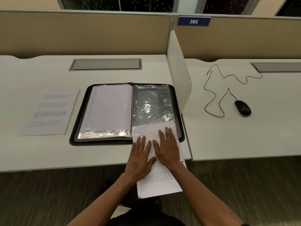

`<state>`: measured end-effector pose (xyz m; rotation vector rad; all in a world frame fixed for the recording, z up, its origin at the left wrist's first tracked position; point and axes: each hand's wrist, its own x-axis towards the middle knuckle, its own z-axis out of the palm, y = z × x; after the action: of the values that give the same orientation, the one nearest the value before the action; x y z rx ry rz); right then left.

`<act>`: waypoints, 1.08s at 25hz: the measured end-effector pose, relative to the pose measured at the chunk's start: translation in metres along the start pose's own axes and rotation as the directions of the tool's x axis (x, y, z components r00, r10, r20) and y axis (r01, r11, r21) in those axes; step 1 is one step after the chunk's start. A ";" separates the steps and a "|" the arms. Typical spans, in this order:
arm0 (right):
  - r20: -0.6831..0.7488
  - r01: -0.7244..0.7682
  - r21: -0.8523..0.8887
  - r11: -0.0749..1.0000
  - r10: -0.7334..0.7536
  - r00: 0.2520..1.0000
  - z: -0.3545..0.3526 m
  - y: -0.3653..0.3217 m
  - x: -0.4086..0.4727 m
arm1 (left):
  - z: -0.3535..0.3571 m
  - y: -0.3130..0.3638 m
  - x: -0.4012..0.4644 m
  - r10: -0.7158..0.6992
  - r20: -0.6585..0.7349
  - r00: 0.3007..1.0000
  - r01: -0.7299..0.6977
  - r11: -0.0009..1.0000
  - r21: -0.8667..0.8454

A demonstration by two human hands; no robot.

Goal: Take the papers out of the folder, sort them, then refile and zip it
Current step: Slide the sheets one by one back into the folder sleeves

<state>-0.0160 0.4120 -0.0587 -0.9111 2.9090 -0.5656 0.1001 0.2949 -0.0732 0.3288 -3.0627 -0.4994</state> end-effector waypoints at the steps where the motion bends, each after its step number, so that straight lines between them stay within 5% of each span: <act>1: -0.063 0.025 0.018 1.000 -0.024 0.998 0.000 0.001 -0.006 | -0.003 -0.003 0.002 -0.006 0.010 1.000 0.006 1.000 0.006; 4: -0.116 0.115 -0.024 0.993 -0.117 0.986 0.003 0.011 -0.022 | -0.013 -0.005 0.011 -0.040 0.000 0.999 0.040 0.999 -0.009; 9: 0.070 0.104 -0.082 0.991 -0.098 0.993 0.004 0.012 -0.010 | -0.008 0.002 -0.006 0.033 -0.130 0.991 -0.039 0.998 -0.044; 16: -0.066 0.182 -0.010 0.983 -0.183 0.981 0.005 0.007 -0.026 | -0.020 -0.007 0.010 0.018 0.047 0.999 -0.018 1.000 0.012; 22: 0.139 0.185 -0.081 0.979 -0.173 0.975 0.000 0.008 -0.005 | -0.007 -0.008 -0.007 0.055 -0.093 0.994 -0.058 0.998 -0.031; 27: -0.070 0.170 0.014 0.985 -0.168 0.983 -0.001 0.010 -0.016 | -0.010 -0.015 0.004 0.087 0.037 0.996 -0.087 0.996 0.015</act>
<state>-0.0090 0.4290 -0.0623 -1.1669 2.8973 -0.6469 0.0996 0.2770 -0.0689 0.1877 -3.1009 -0.4817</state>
